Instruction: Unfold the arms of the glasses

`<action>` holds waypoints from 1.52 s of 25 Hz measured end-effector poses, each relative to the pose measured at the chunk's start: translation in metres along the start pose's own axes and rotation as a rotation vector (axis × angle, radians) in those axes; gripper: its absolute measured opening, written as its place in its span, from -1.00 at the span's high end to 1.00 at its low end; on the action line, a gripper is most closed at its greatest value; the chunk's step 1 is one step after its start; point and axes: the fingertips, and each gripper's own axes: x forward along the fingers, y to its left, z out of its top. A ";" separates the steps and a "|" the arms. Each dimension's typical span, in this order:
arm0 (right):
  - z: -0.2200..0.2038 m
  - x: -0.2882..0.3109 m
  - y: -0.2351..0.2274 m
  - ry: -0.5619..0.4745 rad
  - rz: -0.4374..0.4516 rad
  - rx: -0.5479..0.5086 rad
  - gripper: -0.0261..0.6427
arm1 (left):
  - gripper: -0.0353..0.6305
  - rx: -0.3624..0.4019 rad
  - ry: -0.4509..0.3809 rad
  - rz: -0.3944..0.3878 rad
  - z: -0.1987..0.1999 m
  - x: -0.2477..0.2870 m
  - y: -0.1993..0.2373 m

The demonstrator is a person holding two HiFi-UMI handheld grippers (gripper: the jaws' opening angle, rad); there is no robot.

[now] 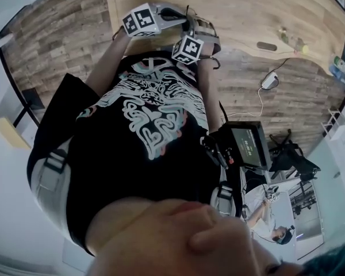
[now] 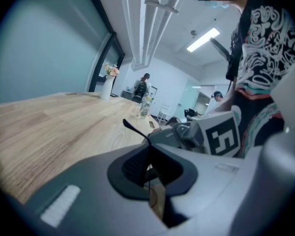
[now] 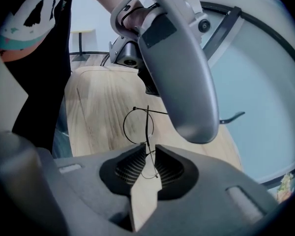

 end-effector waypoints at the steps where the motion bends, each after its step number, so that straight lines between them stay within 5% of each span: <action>1: -0.001 0.000 0.001 0.000 -0.002 -0.014 0.76 | 0.91 0.000 -0.001 -0.001 0.001 0.001 -0.001; 6: 0.000 0.003 -0.002 -0.005 -0.009 -0.066 0.91 | 0.91 0.003 -0.005 0.004 0.001 0.000 0.003; 14: 0.000 0.000 -0.002 -0.004 0.007 0.029 0.91 | 0.91 0.007 -0.008 0.038 0.000 -0.003 0.006; 21: -0.002 -0.009 -0.015 -0.042 0.019 0.309 0.91 | 0.91 0.001 -0.017 0.125 -0.002 -0.010 0.019; 38: -0.022 -0.038 -0.055 -0.120 -0.055 0.704 0.92 | 0.92 -0.069 0.023 0.319 -0.018 -0.030 0.046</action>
